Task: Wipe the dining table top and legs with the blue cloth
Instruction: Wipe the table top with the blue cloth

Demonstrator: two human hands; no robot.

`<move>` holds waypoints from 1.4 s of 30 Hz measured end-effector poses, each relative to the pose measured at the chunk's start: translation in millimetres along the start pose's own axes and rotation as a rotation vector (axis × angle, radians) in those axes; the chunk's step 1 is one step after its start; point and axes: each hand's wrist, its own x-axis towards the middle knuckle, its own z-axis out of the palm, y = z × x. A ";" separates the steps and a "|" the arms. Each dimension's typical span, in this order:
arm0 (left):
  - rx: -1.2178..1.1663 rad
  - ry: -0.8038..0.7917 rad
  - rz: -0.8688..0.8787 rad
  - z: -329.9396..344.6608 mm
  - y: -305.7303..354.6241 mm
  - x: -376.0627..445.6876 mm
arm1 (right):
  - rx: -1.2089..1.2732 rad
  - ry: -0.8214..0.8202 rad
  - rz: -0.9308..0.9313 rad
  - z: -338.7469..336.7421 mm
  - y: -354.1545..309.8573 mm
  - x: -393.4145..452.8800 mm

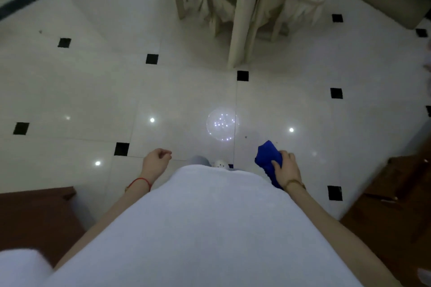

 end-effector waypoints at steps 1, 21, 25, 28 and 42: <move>-0.032 0.013 -0.035 -3.5 8.6 8.6 | -0.010 -0.003 -0.034 -8.4 -19.3 22.4; -0.040 0.022 -0.066 -194.9 271.1 374.7 | 0.044 0.203 -0.153 -93.1 -365.4 379.6; 0.086 0.027 0.160 -225.3 369.4 438.6 | 0.092 0.369 -0.206 -135.9 -432.2 437.0; 0.116 0.035 0.296 -228.4 441.3 478.6 | 0.137 0.476 -0.253 -161.9 -472.4 490.8; 0.469 0.071 0.836 -199.5 674.6 627.2 | 0.161 0.406 -0.259 -242.0 -571.2 738.4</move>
